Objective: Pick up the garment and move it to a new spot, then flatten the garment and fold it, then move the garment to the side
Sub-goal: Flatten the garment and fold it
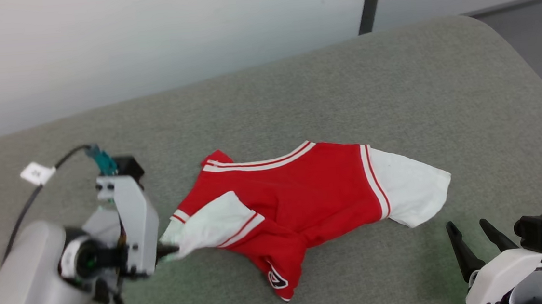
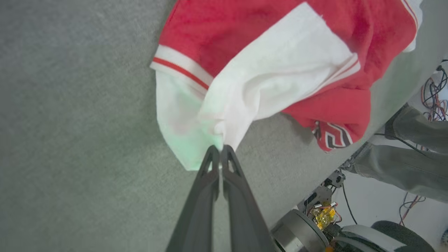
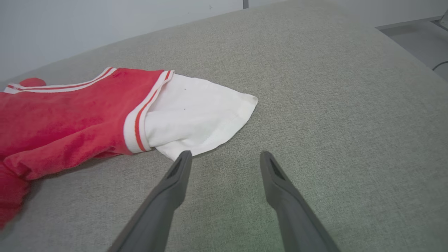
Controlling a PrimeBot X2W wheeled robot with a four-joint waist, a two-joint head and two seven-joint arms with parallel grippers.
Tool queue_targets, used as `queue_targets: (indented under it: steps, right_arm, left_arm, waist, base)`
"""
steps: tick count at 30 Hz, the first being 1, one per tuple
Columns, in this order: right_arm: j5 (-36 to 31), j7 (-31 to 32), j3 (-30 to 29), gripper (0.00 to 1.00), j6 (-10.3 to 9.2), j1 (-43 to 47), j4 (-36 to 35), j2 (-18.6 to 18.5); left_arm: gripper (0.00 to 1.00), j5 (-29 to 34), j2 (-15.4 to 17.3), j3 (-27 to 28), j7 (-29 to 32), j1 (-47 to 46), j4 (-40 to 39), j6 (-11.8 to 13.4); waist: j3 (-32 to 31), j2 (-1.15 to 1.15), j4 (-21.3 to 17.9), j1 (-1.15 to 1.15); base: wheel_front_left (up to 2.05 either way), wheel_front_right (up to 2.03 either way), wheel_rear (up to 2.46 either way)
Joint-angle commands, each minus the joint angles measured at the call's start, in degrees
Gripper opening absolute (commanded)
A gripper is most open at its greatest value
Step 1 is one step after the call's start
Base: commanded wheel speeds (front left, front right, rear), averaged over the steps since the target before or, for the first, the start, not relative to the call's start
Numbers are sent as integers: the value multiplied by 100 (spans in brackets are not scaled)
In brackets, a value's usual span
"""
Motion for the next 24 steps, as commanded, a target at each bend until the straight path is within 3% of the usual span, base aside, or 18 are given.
queue_targets:
  steps: [1, 6, 11, 15, 16, 17, 18, 20, 24]
  right_arm:
    - [-9, 7, -17, 100, -5, 95, -9, -23]
    - [5, 43, -45, 100, -5, 119, -54, -51]
    - [13, 67, -35, 100, -5, 130, -72, -46]
    - [15, 95, 1, 100, -5, 92, -71, -28]
    - [17, 102, 17, 100, -5, 74, -67, -23]
    - [15, 101, 25, 100, -5, 59, -62, -19]
    - [15, 105, 33, 100, -5, 50, -57, -15]
    - [12, 112, 37, 100, -5, 62, -48, -17]
    - [1, 162, 19, 100, -5, 173, -46, -56]
  left_arm:
    - [0, -69, 110, 24, 138, 259, -236, 108]
    - [0, -196, 485, 63, 528, 985, -1215, 435]
    - [0, -236, 778, 157, 597, 1622, -1675, 649]
    - [3, -212, 816, 197, 415, 1885, -1683, 626]
    - [16, -182, 813, 203, 345, 1918, -1639, 609]
    - [47, -152, 800, 217, 259, 1932, -1593, 575]
    - [91, -134, 778, 236, 182, 1935, -1536, 580]
    - [100, -134, 781, 235, 126, 1965, -1457, 551]
    - [100, -202, 785, 315, 90, 1967, -1455, 599]
  waist:
    - [-77, 0, 107, 0]
    - [-128, 0, 275, 0]
    - [-134, 0, 417, 0]
    - [-118, 0, 508, 0]
    - [-117, 0, 521, 0]
    - [-120, 0, 534, 0]
    - [-129, 0, 548, 0]
    - [-179, 0, 567, 0]
    - [-332, 0, 608, 0]
  base:
    - [0, 0, 0]
    - [0, 0, 0]
    - [0, 0, 0]
    - [0, 0, 0]
    - [0, 0, 0]
    - [0, 0, 0]
    - [0, 0, 0]
    - [0, 0, 0]
    - [0, 0, 0]
